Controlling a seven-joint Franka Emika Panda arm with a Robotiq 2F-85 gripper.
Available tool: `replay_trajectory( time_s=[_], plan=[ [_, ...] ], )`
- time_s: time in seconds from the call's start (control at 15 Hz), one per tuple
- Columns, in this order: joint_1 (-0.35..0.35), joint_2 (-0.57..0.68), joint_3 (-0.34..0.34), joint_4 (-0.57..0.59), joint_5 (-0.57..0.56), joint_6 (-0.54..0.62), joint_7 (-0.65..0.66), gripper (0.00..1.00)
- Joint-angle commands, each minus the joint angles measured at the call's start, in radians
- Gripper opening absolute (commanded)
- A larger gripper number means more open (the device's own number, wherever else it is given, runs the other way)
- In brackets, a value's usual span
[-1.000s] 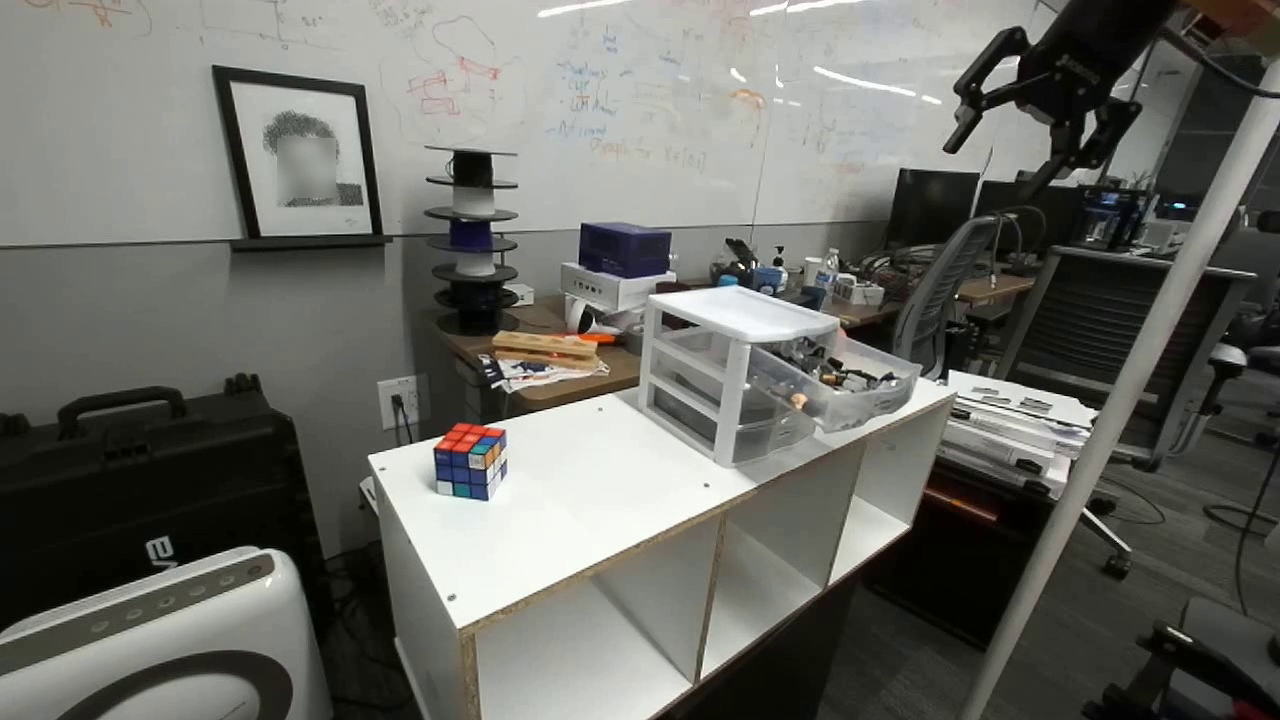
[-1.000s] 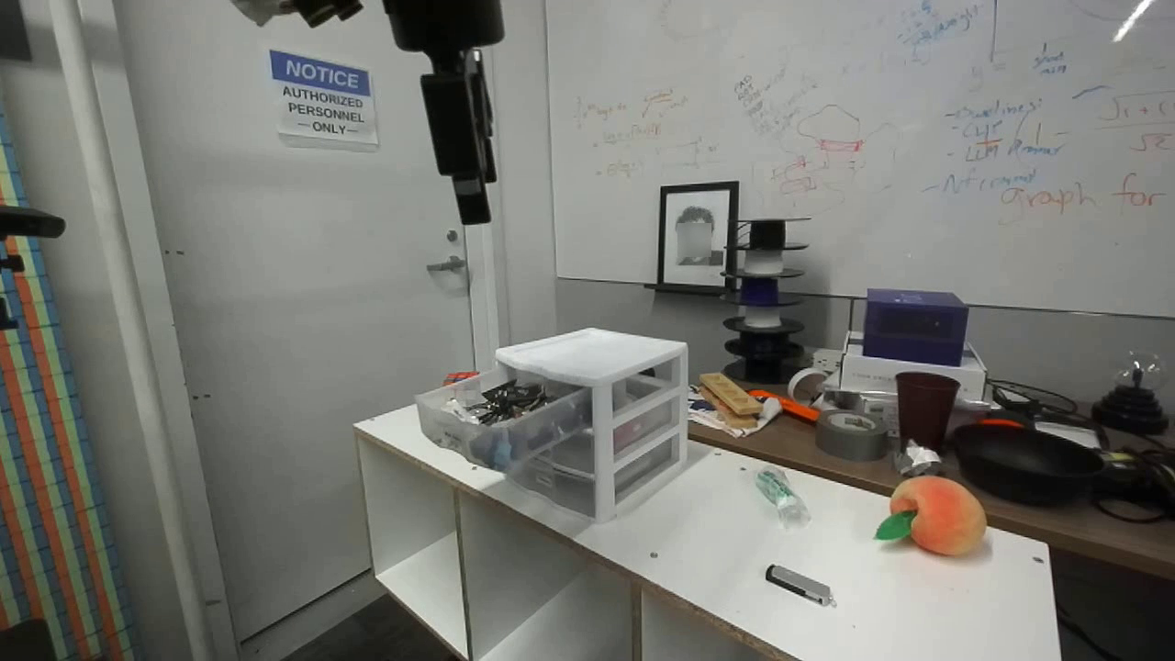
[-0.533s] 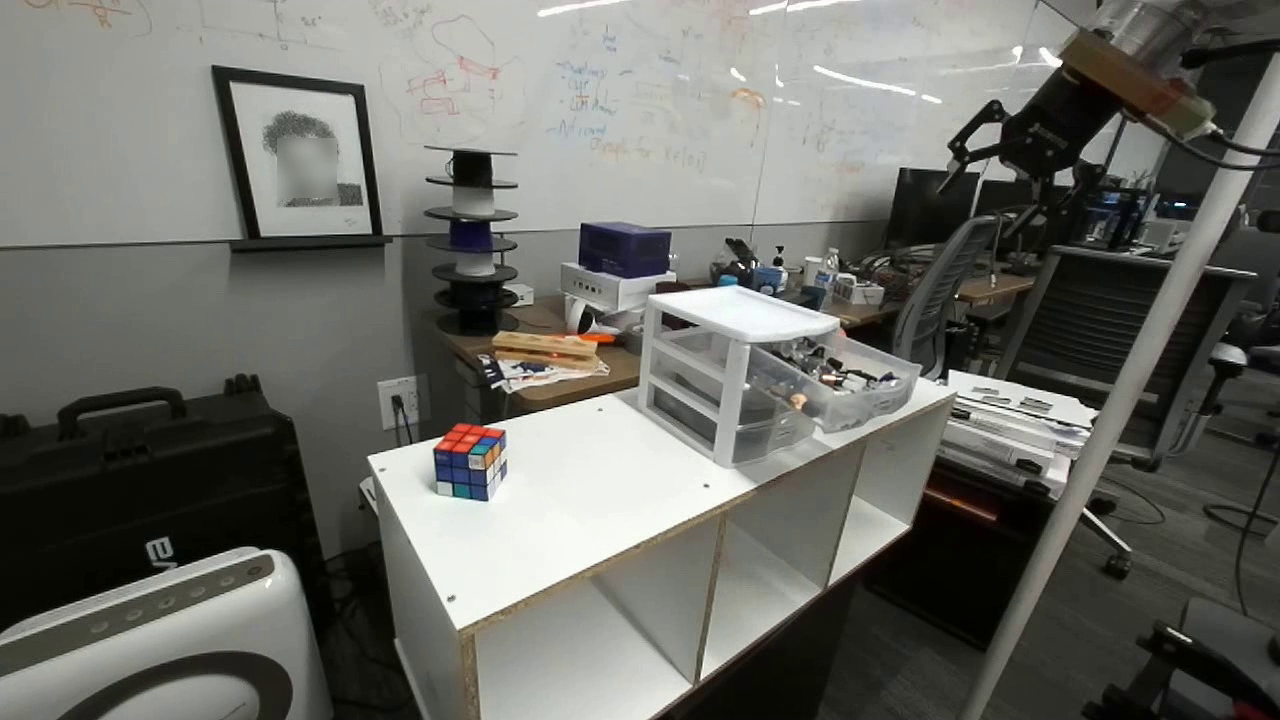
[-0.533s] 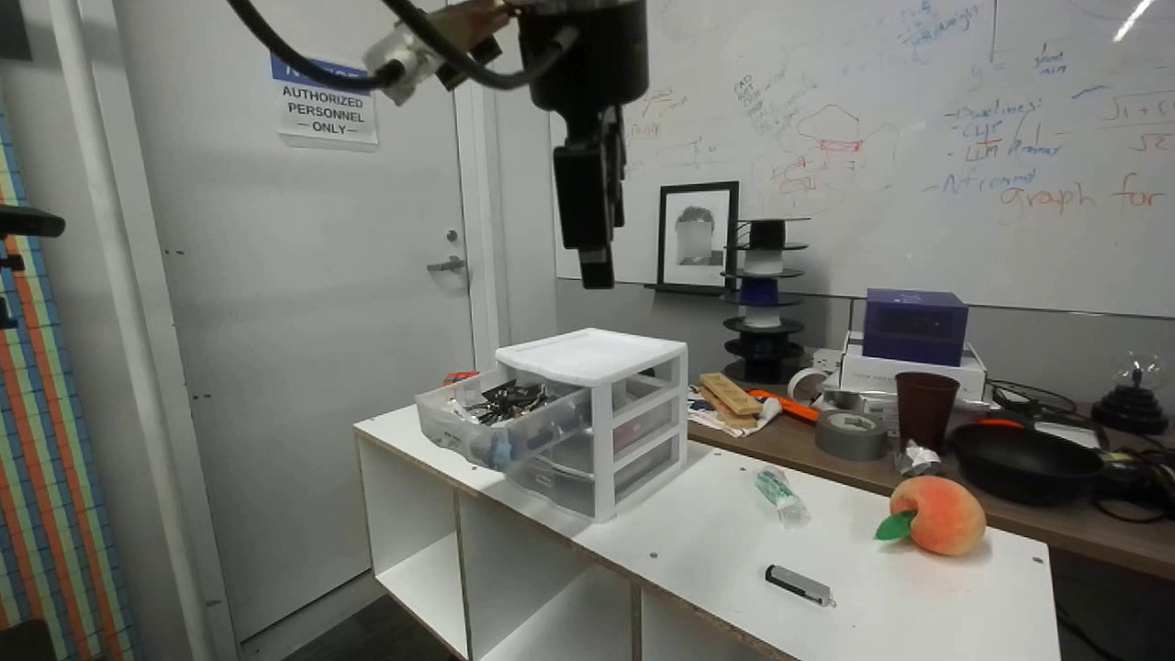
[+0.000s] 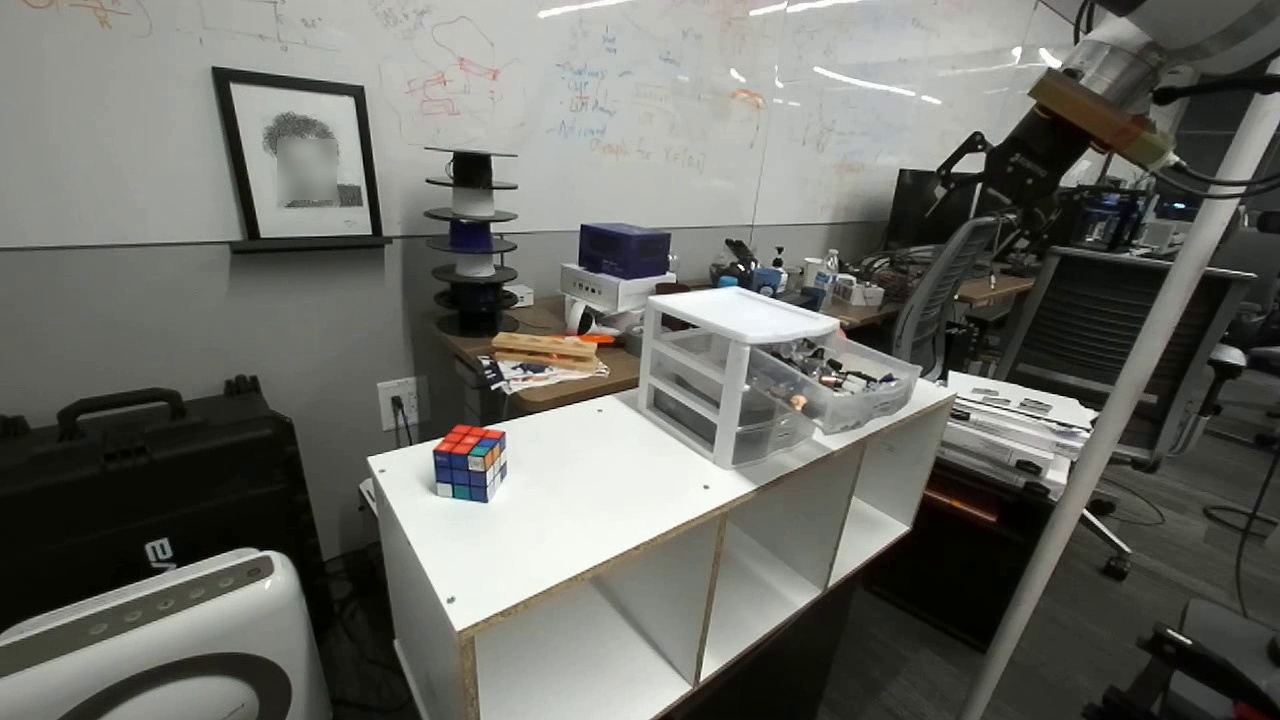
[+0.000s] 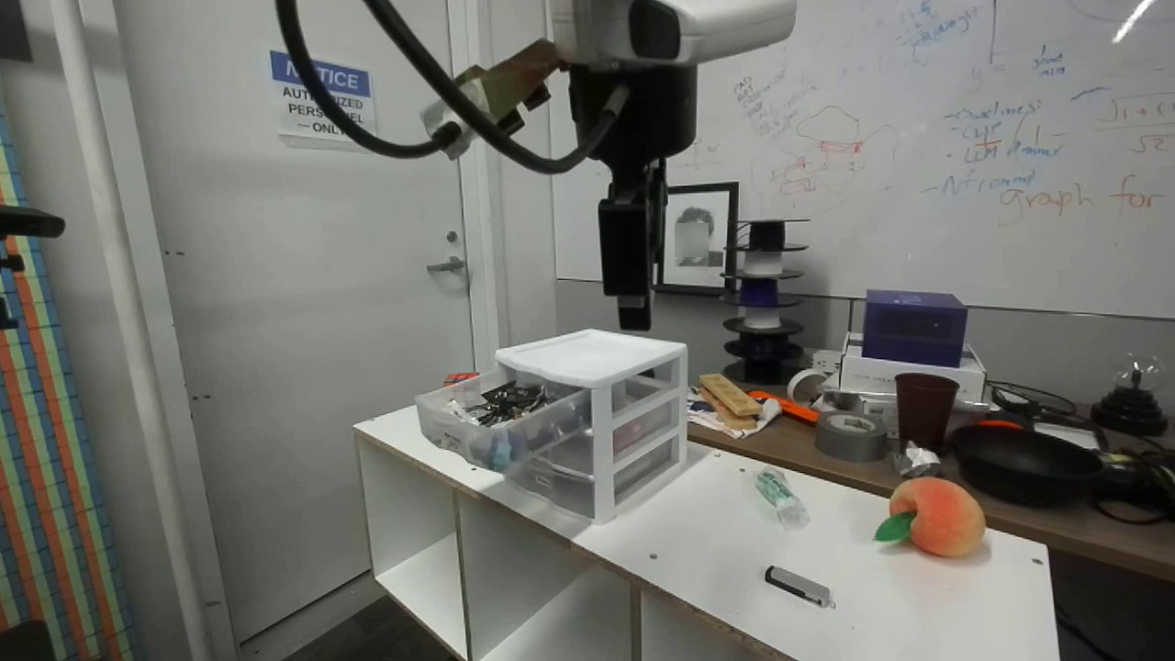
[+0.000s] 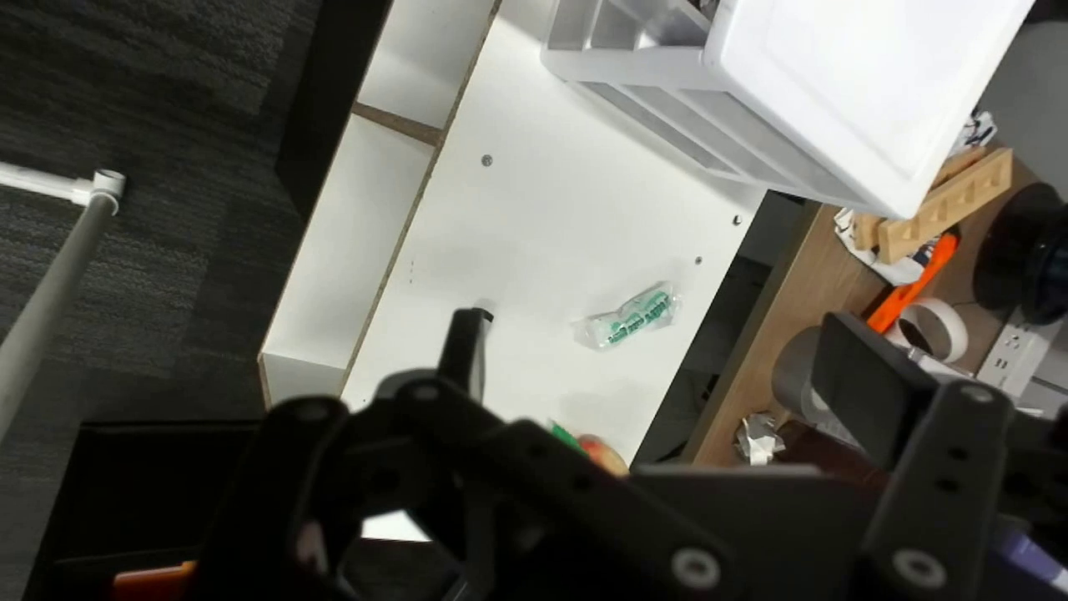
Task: Pick up the plastic and grey object from the right side of the counter and place them inside the topmost drawer, push the drawer closed
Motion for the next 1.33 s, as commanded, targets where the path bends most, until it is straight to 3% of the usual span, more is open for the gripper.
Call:
replay_trajectory(
  time_s=[0.0,0.2,0.6,1.27],
  plan=[
    [-0.008,0.000,0.007,0.002,0.001,-0.002,0.000,1.00],
    [-0.009,0.015,0.005,0.024,-0.007,-0.032,0.002,1.00],
    [-0.042,0.256,-0.025,0.324,0.036,-0.301,0.041,1.00],
    [-0.147,0.638,-0.033,0.638,0.036,-0.277,0.246,1.00]
  ],
)
